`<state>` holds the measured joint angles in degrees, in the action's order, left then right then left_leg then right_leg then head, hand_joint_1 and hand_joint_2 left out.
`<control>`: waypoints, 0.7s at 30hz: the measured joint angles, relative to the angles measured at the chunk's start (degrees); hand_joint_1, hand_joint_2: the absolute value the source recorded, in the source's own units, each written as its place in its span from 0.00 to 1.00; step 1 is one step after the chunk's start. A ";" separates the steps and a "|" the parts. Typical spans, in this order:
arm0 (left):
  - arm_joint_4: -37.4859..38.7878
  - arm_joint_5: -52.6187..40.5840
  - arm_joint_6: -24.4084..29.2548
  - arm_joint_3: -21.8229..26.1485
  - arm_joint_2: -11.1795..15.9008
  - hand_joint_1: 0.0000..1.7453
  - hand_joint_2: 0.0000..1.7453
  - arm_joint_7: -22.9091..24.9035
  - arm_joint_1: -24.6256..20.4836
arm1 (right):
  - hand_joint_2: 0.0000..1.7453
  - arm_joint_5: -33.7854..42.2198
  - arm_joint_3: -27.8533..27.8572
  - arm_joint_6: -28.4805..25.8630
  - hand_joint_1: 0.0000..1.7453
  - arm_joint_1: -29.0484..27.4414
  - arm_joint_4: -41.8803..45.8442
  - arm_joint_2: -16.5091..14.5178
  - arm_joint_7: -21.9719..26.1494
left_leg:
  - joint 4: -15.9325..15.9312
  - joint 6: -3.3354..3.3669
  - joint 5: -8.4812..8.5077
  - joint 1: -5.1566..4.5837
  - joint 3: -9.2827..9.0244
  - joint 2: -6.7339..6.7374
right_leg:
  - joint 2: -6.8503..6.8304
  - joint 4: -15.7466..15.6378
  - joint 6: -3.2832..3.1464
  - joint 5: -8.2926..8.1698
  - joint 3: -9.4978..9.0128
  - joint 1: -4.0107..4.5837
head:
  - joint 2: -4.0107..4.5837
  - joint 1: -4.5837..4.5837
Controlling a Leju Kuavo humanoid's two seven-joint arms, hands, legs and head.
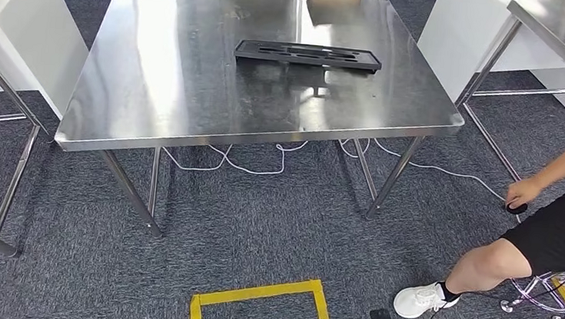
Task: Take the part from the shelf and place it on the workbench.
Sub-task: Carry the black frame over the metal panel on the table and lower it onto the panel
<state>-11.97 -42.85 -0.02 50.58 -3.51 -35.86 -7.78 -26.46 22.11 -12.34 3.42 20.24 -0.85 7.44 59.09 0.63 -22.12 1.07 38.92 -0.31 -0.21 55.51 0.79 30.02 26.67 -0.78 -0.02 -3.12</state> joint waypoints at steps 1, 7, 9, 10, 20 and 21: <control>0.02 -0.08 0.00 0.00 0.04 0.00 0.00 0.04 0.29 | 0.00 -0.45 -0.11 0.20 0.00 -0.36 -1.32 -0.13 -1.43 | 2.09 -0.23 -2.60 0.11 0.68 0.04 | -0.11 -0.08 -0.76 -0.59 0.58 -0.26 | 0.00 0.06; 0.08 0.04 0.02 0.04 0.25 0.00 0.00 -0.79 1.24 | 0.00 -5.34 -2.94 0.84 0.00 -1.31 -6.03 -0.65 -6.05 | 15.65 -0.64 -8.08 0.20 1.02 0.00 | 0.36 0.16 -1.60 -3.73 4.34 0.43 | 0.00 0.16; 0.08 0.21 0.02 0.09 0.32 0.00 0.00 -0.82 1.43 | 0.00 -5.28 -3.39 1.10 0.00 -1.26 -6.82 -0.93 -6.68 | 8.29 0.20 -6.20 0.13 -5.17 -1.51 | 1.05 0.44 -1.19 -4.54 5.30 0.60 | 0.00 0.15; 0.09 0.20 0.02 0.11 0.38 0.00 0.00 -0.82 1.49 | 0.00 -5.19 -3.53 1.14 0.00 -1.17 -7.04 -1.07 -6.84 | 3.88 0.58 -6.49 0.11 -8.37 -2.43 | 1.37 0.60 -0.94 -4.86 5.63 0.70 | 0.00 0.13; 0.13 -0.84 -0.02 0.13 0.01 0.00 0.00 -0.17 1.18 | 0.00 -4.28 -3.74 1.16 0.00 -0.86 -8.14 -1.36 -6.73 | -3.75 2.63 -5.98 0.07 -10.29 1.92 | 1.00 16.84 0.78 1.37 14.42 0.11 | 0.00 -0.24; 0.13 -0.84 -0.05 0.13 -0.02 0.00 0.00 -0.16 1.16 | 0.00 -4.27 -3.74 1.17 0.00 -0.89 -8.19 -1.34 -6.71 | -3.70 2.46 -5.82 0.12 -10.08 2.61 | 0.83 17.41 1.37 1.55 14.04 -0.21 | 0.00 -0.24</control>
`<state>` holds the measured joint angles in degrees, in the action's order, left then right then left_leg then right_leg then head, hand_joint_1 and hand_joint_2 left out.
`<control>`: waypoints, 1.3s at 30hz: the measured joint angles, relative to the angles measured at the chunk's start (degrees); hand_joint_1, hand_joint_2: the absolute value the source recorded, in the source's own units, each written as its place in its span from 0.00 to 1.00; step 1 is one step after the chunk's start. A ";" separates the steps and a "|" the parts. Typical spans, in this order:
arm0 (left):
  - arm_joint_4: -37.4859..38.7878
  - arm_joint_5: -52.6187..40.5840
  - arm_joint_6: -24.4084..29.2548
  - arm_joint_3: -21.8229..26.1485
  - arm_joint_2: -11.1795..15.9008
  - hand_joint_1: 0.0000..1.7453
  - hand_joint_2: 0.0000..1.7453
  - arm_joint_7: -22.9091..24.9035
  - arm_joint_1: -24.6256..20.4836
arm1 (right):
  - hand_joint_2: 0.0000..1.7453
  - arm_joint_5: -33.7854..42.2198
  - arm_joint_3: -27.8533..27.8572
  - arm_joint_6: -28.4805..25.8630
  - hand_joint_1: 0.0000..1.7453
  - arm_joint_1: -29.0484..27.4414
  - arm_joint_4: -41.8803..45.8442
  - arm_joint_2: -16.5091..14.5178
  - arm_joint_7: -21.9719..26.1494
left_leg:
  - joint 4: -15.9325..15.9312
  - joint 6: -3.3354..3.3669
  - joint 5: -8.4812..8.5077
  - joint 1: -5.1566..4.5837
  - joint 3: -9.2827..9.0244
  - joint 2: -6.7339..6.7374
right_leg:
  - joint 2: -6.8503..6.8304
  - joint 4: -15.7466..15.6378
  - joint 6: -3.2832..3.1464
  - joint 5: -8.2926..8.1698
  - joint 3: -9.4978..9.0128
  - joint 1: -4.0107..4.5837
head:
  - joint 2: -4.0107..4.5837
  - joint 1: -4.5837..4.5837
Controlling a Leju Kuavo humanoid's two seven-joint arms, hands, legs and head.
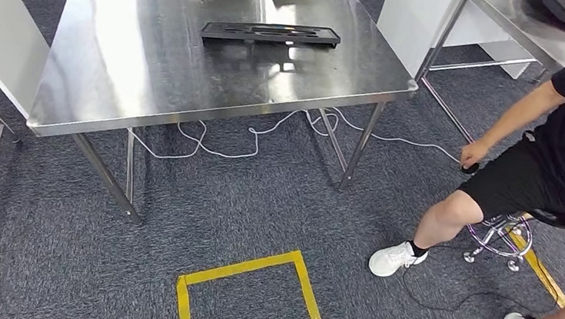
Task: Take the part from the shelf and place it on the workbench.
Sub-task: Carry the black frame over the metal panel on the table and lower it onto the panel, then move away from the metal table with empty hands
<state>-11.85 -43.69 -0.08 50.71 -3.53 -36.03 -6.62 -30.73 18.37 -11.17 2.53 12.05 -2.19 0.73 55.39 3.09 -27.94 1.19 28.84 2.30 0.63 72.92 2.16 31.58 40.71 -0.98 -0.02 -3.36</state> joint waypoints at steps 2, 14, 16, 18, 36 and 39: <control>0.00 0.00 -0.20 -0.01 -0.11 0.00 0.00 0.01 -0.15 | 0.00 0.02 0.01 -0.01 0.00 0.03 -0.08 0.05 0.03 | 0.21 -0.44 0.14 0.26 0.17 1.24 | -0.98 -6.04 1.55 -1.95 -4.47 -0.70 | 0.00 -0.01; -0.07 -0.13 -0.60 -0.13 -0.01 0.00 0.00 -0.10 -0.52 | 0.00 -0.33 0.01 -0.07 0.00 0.37 -0.49 -0.29 -0.06 | 17.08 -3.14 -8.98 0.58 7.62 -2.04 | 0.90 -16.66 -1.97 -5.09 -9.75 0.05 | 0.00 0.16; -0.05 -0.13 -0.60 -0.13 -0.01 0.00 0.00 -0.10 -0.36 | 0.00 -0.37 0.01 -0.07 0.00 0.25 -0.58 -0.32 -0.07 | 17.84 -2.56 -7.70 0.45 8.19 -2.36 | 2.27 -16.65 -2.16 -5.21 -9.74 0.54 | 0.00 0.15; -0.04 -0.13 -0.60 -0.13 0.01 0.00 0.00 -0.10 -0.33 | 0.00 -0.37 0.01 -0.07 0.00 0.22 -0.65 -0.34 -0.07 | 10.80 -1.48 -3.31 0.27 4.99 -3.92 | 3.71 -16.64 -2.22 -5.27 -9.90 0.82 | 0.00 0.15; 0.05 -0.61 0.73 -0.13 -0.17 0.00 0.00 -1.10 0.79 | 0.00 -0.05 0.03 0.57 0.00 0.21 -0.86 -0.26 -0.53 | 0.97 -1.36 0.14 -0.41 0.66 3.27 | -4.54 -16.20 1.78 -4.37 -9.74 -0.24 | 0.00 -0.25; 0.07 -0.61 0.77 -0.13 -0.09 0.00 0.00 -1.18 0.76 | 0.00 -0.08 0.04 0.50 0.00 0.05 -0.93 -0.39 -0.82 | 1.04 -2.41 -0.35 -0.36 0.07 4.44 | -3.19 -16.70 0.29 -4.70 -9.60 -0.28 | 0.00 -0.03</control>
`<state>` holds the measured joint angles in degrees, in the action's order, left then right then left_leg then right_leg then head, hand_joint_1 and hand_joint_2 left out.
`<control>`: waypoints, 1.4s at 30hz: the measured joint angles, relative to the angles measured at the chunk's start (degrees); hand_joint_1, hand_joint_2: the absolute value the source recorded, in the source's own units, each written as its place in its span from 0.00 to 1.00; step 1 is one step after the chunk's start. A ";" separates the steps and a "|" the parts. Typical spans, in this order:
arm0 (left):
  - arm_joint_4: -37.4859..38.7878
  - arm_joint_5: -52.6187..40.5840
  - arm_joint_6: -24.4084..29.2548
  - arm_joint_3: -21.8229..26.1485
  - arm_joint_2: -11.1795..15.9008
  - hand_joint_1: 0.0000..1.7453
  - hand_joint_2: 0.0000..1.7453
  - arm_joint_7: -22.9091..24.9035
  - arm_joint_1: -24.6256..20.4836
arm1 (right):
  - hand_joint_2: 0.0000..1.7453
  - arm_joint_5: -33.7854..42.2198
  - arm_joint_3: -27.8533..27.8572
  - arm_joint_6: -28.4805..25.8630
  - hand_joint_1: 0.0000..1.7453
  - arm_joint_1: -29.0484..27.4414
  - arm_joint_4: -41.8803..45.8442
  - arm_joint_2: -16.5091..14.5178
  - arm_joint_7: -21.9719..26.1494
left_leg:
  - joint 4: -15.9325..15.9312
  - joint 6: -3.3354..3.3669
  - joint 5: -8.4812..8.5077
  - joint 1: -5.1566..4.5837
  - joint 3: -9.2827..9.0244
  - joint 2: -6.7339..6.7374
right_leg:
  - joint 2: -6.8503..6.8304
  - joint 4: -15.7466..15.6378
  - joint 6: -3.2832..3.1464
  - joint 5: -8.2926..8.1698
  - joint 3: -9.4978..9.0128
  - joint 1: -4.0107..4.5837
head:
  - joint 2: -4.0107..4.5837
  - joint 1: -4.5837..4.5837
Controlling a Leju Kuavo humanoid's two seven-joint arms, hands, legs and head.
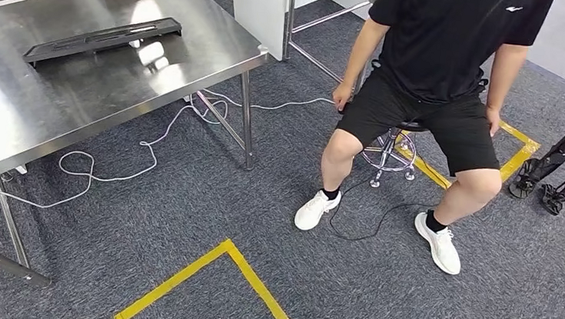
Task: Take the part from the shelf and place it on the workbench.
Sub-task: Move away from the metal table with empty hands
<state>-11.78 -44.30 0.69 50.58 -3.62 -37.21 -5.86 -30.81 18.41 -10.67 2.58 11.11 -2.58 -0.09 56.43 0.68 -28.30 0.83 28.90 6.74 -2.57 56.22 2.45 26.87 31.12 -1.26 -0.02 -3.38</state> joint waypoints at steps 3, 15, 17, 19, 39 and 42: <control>0.01 -0.02 0.01 -0.01 0.00 0.00 0.00 -0.04 0.07 | 0.00 -0.01 0.02 -0.01 0.00 -0.10 -0.05 -0.05 -0.07 | 5.55 -0.55 -4.20 0.62 2.09 -3.90 | 1.77 -0.21 -1.46 -0.53 -0.24 -0.70 | 0.00 0.22; 0.02 0.34 0.26 0.02 0.18 0.00 0.00 -0.07 0.73 | 0.00 -0.24 0.02 -0.04 0.00 -0.19 -0.27 -0.38 -0.57 | 1.61 0.85 0.05 0.50 1.65 -10.37 | 9.72 0.70 -0.51 -1.09 1.49 0.43 | 0.00 0.22; 0.02 0.72 0.35 0.08 0.13 0.00 0.00 -0.10 0.77 | 0.00 -0.72 0.02 -0.08 0.00 -0.32 -0.31 -0.46 -0.80 | 1.06 1.74 0.54 0.46 1.55 -8.80 | 7.50 2.90 -0.20 0.11 2.97 0.47 | 0.00 0.08; 0.02 0.97 0.40 0.22 0.10 0.00 0.00 -0.14 1.04 | 0.00 -1.22 0.02 -0.09 0.00 -0.14 -0.32 -0.55 -0.78 | 0.83 2.23 0.72 0.29 1.59 -7.03 | 4.19 9.49 -0.47 3.40 6.24 0.46 | 0.00 -0.15; 0.04 3.48 3.38 3.36 -0.43 0.00 0.00 2.46 1.94 | 0.00 -6.56 -2.54 0.14 0.00 0.12 -0.36 -2.37 -3.73 | 17.92 -0.48 -7.98 0.37 8.44 -6.93 | 4.86 0.18 -2.32 -0.97 0.42 0.20 | 0.00 0.04; 0.03 2.97 2.65 3.62 -0.45 0.00 0.00 1.99 1.95 | 0.00 -6.73 -3.03 0.48 0.00 0.35 -0.36 -2.41 -4.04 | 7.30 -0.31 -1.76 0.81 3.92 -9.33 | 7.07 0.68 -2.16 -0.91 0.37 0.36 | 0.00 0.03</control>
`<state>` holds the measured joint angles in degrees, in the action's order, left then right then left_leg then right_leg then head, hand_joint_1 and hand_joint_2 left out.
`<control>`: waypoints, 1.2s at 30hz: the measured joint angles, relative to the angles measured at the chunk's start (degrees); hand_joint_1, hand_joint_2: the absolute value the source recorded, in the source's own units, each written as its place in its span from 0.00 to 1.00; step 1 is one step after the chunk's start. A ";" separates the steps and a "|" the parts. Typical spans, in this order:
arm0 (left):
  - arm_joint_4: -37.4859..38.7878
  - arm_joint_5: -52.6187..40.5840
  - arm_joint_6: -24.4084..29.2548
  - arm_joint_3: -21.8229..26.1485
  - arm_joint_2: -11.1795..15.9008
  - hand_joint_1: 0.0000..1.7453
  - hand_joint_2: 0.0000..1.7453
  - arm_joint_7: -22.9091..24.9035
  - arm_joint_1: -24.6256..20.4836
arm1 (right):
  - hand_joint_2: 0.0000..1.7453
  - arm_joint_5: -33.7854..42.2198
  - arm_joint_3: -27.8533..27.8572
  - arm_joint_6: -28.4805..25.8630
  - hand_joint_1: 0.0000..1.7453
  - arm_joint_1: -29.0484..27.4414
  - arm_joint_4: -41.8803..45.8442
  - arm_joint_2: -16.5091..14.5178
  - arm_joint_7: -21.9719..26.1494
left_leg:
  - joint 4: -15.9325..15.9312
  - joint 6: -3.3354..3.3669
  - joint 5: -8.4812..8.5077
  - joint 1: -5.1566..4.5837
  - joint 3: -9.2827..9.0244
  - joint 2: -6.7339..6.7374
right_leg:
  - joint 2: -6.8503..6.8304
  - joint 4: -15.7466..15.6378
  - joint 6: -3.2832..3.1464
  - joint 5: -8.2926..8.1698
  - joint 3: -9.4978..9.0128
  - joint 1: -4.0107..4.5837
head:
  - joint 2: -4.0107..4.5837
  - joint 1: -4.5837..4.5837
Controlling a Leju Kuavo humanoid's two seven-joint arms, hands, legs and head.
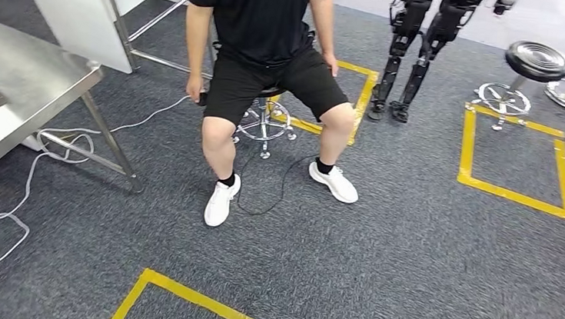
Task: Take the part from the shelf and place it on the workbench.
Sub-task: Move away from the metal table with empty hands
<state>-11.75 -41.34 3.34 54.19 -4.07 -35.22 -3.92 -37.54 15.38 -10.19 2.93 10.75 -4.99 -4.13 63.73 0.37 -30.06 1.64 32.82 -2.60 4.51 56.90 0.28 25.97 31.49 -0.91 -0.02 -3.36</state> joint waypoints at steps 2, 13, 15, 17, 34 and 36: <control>0.01 -1.05 -0.79 -0.04 -0.03 0.00 0.00 -0.37 0.01 | 0.00 0.97 -0.02 0.05 0.00 0.55 0.03 0.07 0.51 | -4.30 0.07 1.50 0.12 -1.64 -2.00 | 1.19 0.50 0.47 0.01 0.68 0.25 | 0.00 -0.08; -0.01 -4.10 -3.03 -0.91 -0.02 0.00 0.00 -1.14 -0.45 | 0.00 9.81 6.94 1.19 0.00 0.66 0.07 1.69 6.85 | -5.53 2.50 2.40 -0.73 -1.37 4.94 | -3.90 17.40 2.15 7.14 9.98 0.02 | 0.00 -0.33; -0.01 -4.06 -3.17 -0.90 -0.05 0.00 0.00 -1.09 -0.59 | 0.00 10.55 8.23 1.54 0.00 0.55 0.07 1.70 8.12 | -5.52 2.34 2.30 -0.73 -1.48 6.36 | -5.11 10.77 3.12 4.74 6.03 -0.04 | 0.00 -0.34; -0.01 -4.04 -3.18 -0.89 -0.06 0.00 0.00 -1.12 -0.73 | 0.00 10.74 9.15 1.90 0.00 0.88 0.09 1.69 8.85 | -5.47 1.81 1.96 -0.99 -1.83 7.52 | -8.03 3.09 3.22 2.33 1.67 0.21 | 0.00 -0.34; 0.04 -4.44 -4.49 -0.89 -0.09 0.00 0.00 -0.43 -1.02 | 0.00 12.91 12.26 9.36 0.00 1.05 0.09 1.37 4.75 | -4.67 0.31 1.83 -0.24 -1.26 -1.57 | 1.65 0.48 0.31 0.47 0.29 0.74 | 0.00 0.10; 0.04 -4.88 -6.55 -0.90 -0.13 0.00 0.00 1.18 -1.10 | 0.00 13.24 13.06 10.79 0.00 0.70 0.07 1.18 4.17 | -5.14 0.90 1.98 -0.45 -1.40 -0.50 | 2.42 0.51 1.01 0.34 0.99 0.71 | 0.00 0.09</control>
<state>-11.72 -46.21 -3.21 53.29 -4.20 -34.03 -5.01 -24.30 28.44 0.61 3.63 10.82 -3.81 0.04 58.59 1.27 -28.07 1.20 31.42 -3.10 6.92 57.41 1.29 26.31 32.48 -0.20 -0.02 -3.26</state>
